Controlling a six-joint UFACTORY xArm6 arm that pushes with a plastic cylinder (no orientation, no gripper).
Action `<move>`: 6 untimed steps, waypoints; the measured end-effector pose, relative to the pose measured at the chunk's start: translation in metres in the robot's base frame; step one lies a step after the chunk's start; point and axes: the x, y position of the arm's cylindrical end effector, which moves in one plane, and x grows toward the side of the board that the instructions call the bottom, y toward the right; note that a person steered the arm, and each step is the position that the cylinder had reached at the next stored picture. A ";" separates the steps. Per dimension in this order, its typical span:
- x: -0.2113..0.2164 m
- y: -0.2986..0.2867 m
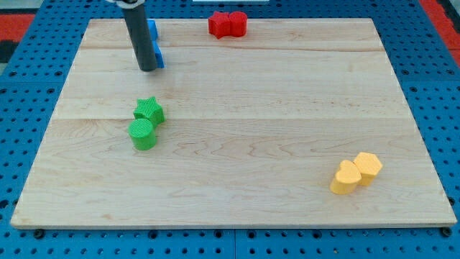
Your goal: Push the blue cube towards the top left
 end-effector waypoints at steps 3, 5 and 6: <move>-0.034 0.048; -0.065 0.085; -0.074 0.046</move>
